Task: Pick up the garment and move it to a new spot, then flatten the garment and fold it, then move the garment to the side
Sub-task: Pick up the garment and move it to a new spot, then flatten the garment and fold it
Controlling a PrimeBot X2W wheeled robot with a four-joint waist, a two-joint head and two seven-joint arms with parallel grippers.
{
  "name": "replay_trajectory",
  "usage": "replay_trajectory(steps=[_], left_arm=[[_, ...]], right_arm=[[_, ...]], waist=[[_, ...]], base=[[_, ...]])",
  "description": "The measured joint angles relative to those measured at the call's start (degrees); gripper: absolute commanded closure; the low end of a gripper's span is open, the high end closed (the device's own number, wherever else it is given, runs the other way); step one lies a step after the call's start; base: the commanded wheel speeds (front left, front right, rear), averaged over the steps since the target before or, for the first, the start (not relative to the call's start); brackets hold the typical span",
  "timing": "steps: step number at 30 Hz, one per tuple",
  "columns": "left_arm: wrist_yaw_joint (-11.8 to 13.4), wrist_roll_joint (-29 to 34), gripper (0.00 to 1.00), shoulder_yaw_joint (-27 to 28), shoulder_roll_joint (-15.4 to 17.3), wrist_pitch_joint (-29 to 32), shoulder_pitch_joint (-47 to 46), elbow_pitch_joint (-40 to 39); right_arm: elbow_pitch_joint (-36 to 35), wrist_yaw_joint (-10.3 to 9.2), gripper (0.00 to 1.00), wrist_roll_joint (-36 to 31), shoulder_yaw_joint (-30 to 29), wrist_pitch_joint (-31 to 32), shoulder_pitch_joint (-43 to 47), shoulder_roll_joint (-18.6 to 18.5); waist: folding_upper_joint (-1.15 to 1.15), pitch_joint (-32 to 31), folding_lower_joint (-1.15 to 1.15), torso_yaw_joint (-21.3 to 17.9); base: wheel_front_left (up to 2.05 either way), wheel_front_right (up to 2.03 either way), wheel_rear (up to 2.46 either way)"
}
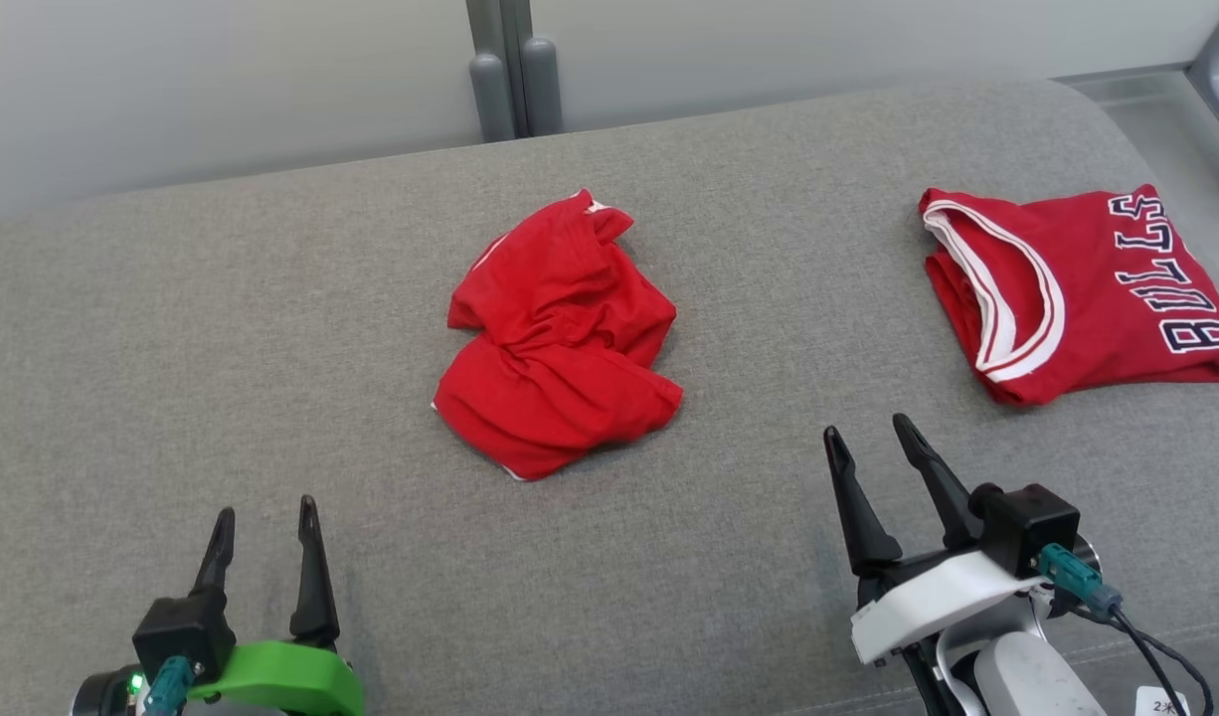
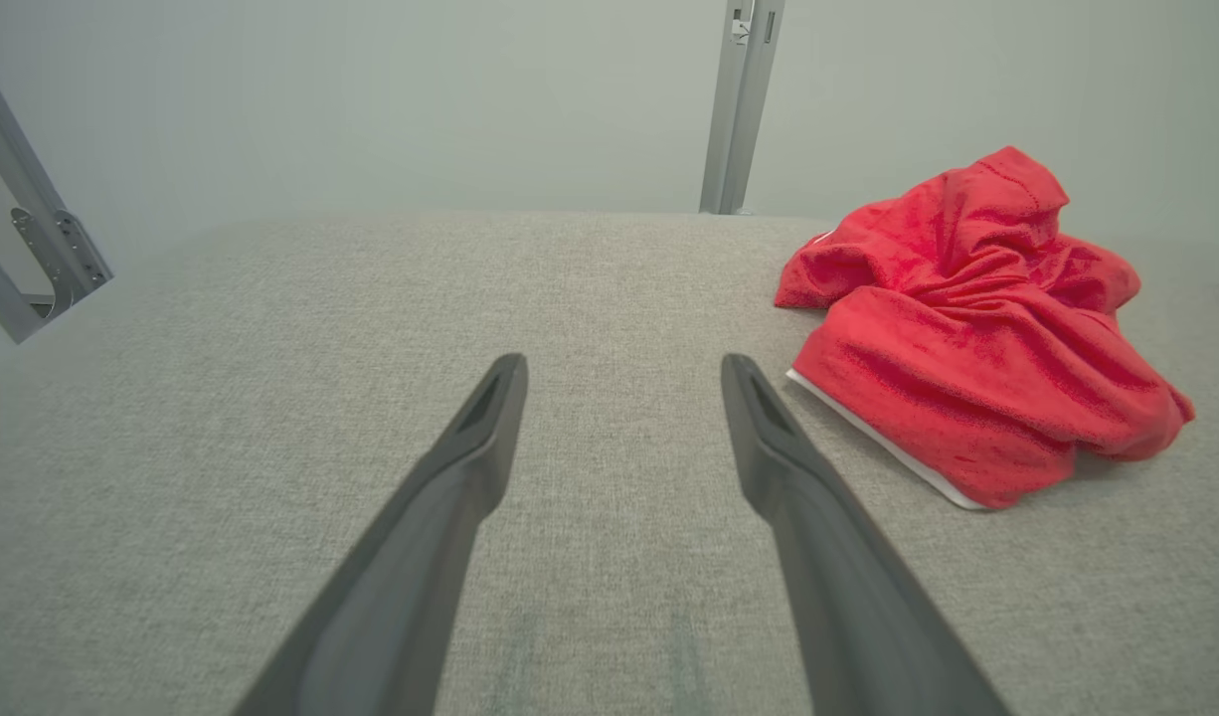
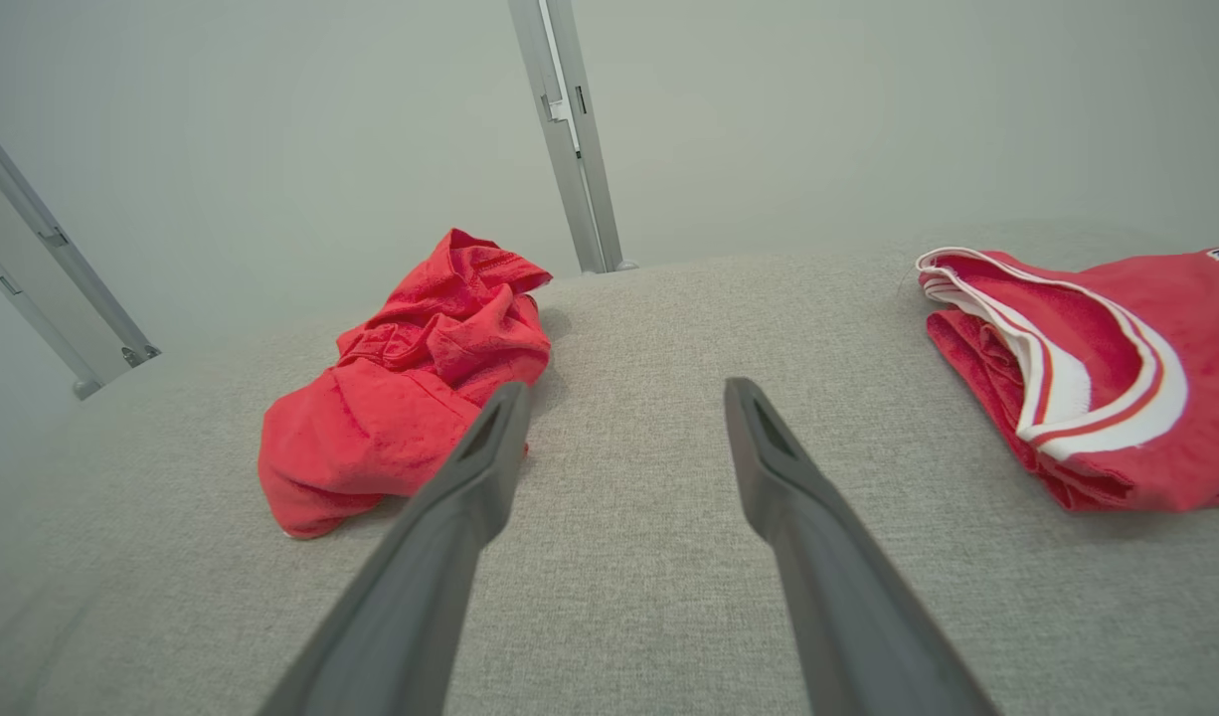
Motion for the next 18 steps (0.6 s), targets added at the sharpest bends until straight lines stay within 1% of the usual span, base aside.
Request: replay_trajectory(steps=[3,9,13,18], left_arm=[[-0.14,1.33,0.00,1.11,-0.85,0.01,2.77,-0.76],[-1.37,2.68,0.00,1.98,-1.78,0.01,5.57,-2.05],[-1.88,3.03,0.00,1.99,-1.97,0.01,5.73,-2.26],[-2.36,3.11,0.00,1.01,-2.12,0.01,4.69,-2.34]], right_arm=[[0.45,0.00,0.00,-0.19,0.21,0.00,0.47,0.01],[1.09,0.00,0.00,-0.25,0.49,0.00,1.18,0.01],[1.76,0.00,0.00,-0.25,0.83,0.00,1.67,-0.15],[2.93,0.00,0.00,0.33,2.42,-0.01,0.71,-0.89]], waist=[[0.00,-0.87,0.00,0.86],[0.00,-2.33,0.00,2.55],[0.00,-2.34,0.00,3.90],[0.00,-0.54,0.00,5.19]], base=[[0.00,0.00,0.00],[0.00,0.00,0.00],[0.00,0.00,0.00],[0.00,0.00,0.00]])
